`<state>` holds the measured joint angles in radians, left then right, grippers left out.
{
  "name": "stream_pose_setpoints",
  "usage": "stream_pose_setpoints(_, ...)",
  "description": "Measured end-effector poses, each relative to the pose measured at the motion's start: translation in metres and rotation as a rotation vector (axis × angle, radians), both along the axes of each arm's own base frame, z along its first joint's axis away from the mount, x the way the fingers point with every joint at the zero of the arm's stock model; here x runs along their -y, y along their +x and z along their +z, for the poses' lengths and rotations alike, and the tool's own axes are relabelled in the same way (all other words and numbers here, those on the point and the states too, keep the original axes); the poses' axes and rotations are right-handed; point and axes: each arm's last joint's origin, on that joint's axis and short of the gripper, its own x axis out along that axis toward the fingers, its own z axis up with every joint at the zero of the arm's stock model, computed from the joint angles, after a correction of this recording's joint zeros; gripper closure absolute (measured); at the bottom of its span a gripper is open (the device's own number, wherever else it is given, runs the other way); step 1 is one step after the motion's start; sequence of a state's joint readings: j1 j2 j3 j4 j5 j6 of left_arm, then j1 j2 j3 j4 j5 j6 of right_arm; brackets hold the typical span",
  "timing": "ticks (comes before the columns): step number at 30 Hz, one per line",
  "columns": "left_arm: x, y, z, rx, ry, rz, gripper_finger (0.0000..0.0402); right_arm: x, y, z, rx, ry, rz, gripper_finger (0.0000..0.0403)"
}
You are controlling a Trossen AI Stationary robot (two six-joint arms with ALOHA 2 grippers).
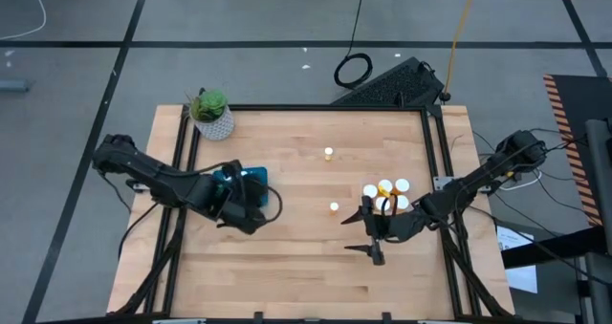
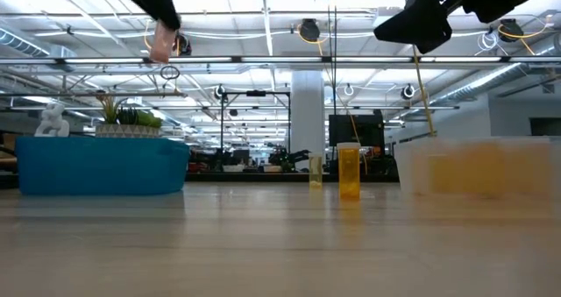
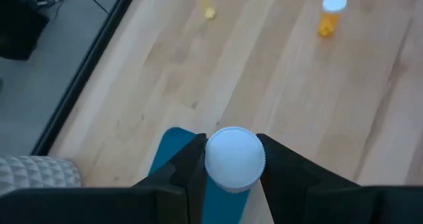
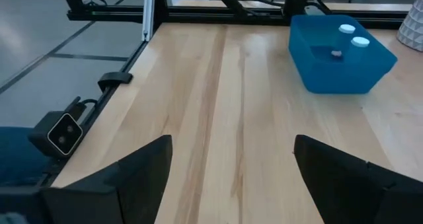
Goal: Pick and place medicine bottles into bin by pill shape (circle, oval)
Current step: Put the small red pill bottle into the blue bin
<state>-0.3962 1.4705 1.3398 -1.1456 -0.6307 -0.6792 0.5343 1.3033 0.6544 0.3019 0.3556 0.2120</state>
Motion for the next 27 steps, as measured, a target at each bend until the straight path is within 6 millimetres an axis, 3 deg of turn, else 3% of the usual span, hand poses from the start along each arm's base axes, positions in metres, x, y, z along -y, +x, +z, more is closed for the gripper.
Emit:
stream_pose_setpoints(8, -0.019, -0.041, -0.04, 0.039, -0.007, 0.118, 0.0274, 0.0, 0.001, 0.002, 0.021, -0.006, -0.001, 0.009)
stream_pose_setpoints(12, -0.032, -0.049, -0.058, 0.12, -0.022, 0.136, 0.0274, 0.001, 0.001, 0.002, 0.024, -0.015, -0.001, 0.009)
stream_pose_setpoints(27, -0.086, -0.04, -0.112, 0.242, -0.105, 0.103, 0.0273, 0.001, 0.001, 0.001, 0.017, -0.028, 0.0, 0.009)
